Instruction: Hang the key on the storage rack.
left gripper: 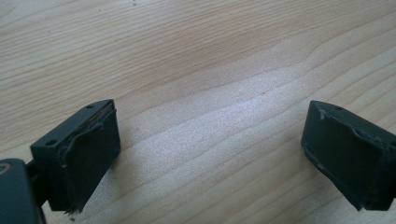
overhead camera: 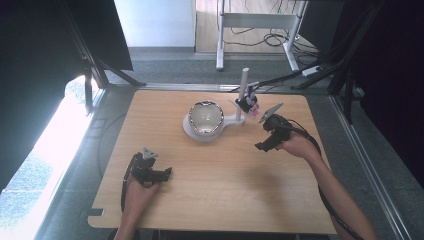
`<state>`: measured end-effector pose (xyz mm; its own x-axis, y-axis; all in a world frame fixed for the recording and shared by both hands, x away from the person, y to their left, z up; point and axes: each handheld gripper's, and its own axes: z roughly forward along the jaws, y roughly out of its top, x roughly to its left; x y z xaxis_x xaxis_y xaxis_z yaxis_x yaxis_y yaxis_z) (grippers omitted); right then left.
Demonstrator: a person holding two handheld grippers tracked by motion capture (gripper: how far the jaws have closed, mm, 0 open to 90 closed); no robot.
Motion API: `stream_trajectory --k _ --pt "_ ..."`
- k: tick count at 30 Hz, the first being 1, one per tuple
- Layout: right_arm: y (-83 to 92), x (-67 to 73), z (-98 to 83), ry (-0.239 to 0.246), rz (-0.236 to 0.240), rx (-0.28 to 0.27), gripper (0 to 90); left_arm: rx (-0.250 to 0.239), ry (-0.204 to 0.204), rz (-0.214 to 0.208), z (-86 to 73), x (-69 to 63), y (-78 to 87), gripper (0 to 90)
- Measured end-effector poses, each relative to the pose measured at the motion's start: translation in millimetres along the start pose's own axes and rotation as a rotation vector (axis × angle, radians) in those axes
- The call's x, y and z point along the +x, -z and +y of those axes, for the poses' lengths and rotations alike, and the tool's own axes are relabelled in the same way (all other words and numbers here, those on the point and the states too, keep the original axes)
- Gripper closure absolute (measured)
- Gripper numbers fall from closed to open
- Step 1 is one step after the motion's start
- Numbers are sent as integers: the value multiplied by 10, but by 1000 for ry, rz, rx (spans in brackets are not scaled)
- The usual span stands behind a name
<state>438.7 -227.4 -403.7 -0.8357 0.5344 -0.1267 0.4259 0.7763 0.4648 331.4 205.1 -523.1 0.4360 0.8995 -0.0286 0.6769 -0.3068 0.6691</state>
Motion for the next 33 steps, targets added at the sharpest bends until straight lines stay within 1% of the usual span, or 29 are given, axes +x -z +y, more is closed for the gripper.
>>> stream_trajectory --k 11,23,29,33 --pt "72 130 -125 5 0 -34 91 0 -4 0 1 3 0 44" --pt "140 339 -309 18 10 -57 96 -2 2 0 0 -2 -1 44" --pt "168 443 -426 14 13 -72 101 0 1 0 0 0 0 44" --pt "198 498 -513 5 5 -86 104 0 -1 0 0 0 0 44"
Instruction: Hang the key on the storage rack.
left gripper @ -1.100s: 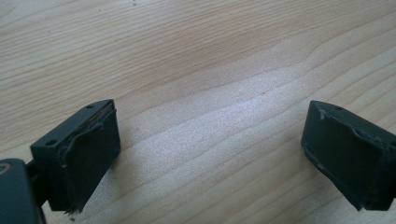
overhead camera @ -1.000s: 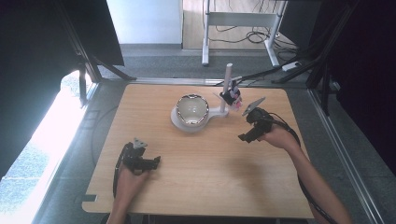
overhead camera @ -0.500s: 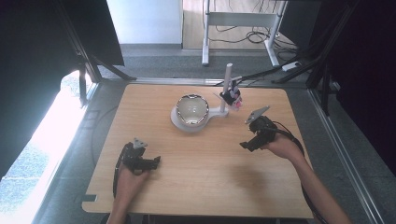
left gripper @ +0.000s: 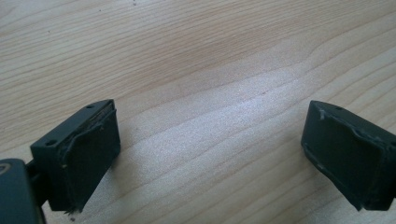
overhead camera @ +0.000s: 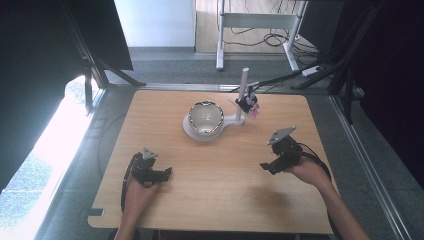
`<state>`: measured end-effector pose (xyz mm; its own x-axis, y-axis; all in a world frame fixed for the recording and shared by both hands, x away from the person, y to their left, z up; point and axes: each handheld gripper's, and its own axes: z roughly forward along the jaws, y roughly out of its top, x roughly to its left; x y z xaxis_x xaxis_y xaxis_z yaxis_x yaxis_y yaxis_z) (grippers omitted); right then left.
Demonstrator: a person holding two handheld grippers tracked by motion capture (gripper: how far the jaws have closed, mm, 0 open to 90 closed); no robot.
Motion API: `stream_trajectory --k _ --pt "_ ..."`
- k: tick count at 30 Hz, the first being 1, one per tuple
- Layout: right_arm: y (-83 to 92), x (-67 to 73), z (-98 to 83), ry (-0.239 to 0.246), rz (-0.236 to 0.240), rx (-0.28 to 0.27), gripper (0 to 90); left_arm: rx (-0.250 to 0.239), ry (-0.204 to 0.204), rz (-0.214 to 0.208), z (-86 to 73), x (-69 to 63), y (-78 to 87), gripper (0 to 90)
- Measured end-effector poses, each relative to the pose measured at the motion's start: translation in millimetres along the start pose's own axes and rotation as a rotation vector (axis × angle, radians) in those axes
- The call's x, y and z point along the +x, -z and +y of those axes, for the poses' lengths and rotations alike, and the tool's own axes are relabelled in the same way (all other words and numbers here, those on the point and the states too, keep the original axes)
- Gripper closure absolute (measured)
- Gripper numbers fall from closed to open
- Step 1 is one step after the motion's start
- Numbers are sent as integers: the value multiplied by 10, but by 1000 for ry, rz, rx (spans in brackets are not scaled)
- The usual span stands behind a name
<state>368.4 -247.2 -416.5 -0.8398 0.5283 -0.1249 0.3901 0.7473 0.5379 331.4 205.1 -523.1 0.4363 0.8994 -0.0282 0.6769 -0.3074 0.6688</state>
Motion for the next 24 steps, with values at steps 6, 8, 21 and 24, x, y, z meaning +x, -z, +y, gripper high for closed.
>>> stream_trajectory --k 6,8,21,24 --pt "81 60 -127 -18 -22 -28 114 0 0 0 0 0 0 44" --pt "105 71 -175 -20 -28 -33 115 0 0 0 0 0 0 44" --pt "114 174 -498 -79 -54 -83 101 0 0 0 0 0 0 44" --pt "71 207 -582 -98 -58 -95 91 -1 1 0 0 -1 -1 44"
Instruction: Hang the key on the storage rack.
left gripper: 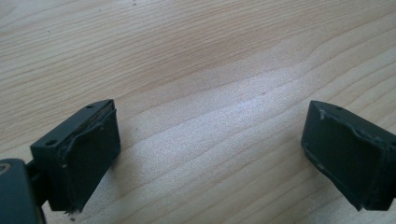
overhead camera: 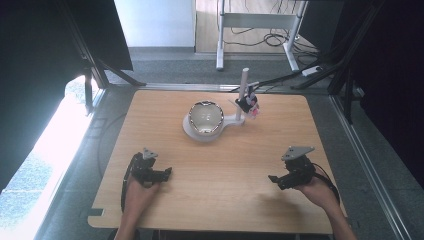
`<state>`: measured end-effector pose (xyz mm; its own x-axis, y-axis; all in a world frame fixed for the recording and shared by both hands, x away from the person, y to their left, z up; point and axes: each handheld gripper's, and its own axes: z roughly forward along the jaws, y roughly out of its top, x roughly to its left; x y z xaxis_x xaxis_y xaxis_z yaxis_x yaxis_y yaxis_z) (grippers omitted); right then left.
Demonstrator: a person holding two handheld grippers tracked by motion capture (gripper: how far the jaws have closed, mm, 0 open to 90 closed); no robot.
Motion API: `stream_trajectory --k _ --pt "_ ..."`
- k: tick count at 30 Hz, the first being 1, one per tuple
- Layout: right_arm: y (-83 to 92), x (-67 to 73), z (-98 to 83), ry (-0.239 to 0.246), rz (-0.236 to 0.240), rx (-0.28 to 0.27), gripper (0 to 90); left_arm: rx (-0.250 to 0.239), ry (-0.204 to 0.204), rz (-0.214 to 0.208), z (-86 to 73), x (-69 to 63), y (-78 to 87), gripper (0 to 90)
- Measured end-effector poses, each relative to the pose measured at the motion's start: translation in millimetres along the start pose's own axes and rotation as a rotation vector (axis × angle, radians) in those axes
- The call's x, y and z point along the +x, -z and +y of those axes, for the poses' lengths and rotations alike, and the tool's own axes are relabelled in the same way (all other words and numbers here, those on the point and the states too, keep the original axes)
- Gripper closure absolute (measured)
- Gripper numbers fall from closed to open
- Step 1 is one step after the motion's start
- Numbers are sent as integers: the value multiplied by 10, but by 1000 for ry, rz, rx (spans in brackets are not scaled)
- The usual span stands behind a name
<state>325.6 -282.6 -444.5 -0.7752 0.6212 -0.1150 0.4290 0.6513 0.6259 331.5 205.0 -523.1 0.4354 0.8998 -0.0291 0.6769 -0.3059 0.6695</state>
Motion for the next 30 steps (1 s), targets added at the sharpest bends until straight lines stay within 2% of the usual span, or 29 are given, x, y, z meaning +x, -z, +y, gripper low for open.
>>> stream_trajectory --k 17,27,30 --pt "-278 179 -397 -83 6 -52 72 0 0 0 0 0 0 44" --pt "-505 272 -514 -137 35 -96 48 0 0 0 0 0 0 44" --pt "-524 281 -508 -141 29 -101 45 -1 0 0 0 0 0 45"
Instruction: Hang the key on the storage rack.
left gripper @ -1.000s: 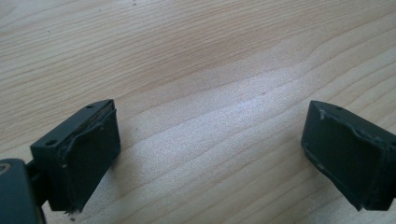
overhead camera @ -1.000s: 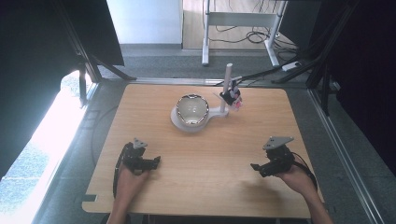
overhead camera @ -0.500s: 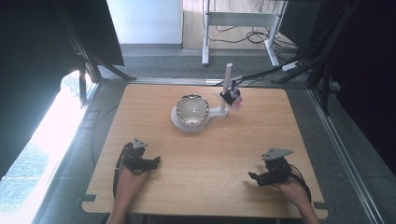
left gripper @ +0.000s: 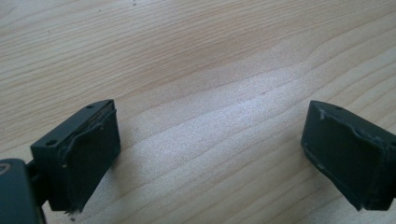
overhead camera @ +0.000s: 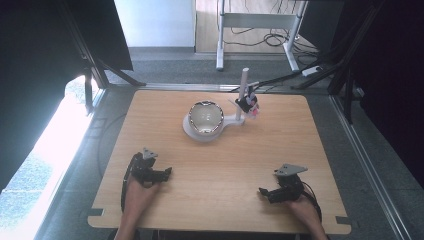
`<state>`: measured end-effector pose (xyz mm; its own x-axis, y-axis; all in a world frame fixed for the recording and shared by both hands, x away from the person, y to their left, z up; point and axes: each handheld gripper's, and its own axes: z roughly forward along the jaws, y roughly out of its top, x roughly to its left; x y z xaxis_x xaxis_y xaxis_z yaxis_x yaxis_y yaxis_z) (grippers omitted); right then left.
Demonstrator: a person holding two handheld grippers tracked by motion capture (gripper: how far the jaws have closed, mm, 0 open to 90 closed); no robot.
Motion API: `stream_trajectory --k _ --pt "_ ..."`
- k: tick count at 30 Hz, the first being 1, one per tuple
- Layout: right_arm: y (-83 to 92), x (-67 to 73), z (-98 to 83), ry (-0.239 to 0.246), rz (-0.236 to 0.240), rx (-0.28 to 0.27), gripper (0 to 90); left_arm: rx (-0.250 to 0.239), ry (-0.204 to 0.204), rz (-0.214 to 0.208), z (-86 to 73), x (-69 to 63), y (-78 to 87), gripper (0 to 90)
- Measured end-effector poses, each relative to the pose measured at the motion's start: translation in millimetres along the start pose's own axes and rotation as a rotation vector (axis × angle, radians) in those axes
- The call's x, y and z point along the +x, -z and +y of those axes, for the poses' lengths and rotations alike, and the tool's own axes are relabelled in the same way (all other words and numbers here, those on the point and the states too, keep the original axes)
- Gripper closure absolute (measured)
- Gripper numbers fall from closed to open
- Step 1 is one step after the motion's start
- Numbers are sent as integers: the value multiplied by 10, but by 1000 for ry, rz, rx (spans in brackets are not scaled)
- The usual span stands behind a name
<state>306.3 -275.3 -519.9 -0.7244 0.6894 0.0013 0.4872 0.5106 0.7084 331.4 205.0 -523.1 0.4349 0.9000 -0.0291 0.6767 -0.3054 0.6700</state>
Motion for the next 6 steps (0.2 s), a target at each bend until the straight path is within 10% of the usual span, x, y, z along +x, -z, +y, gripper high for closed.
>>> stream_trajectory --k 6 --pt "-4 -2 0 -9 -3 5 31 1 -1 0 0 1 0 45"
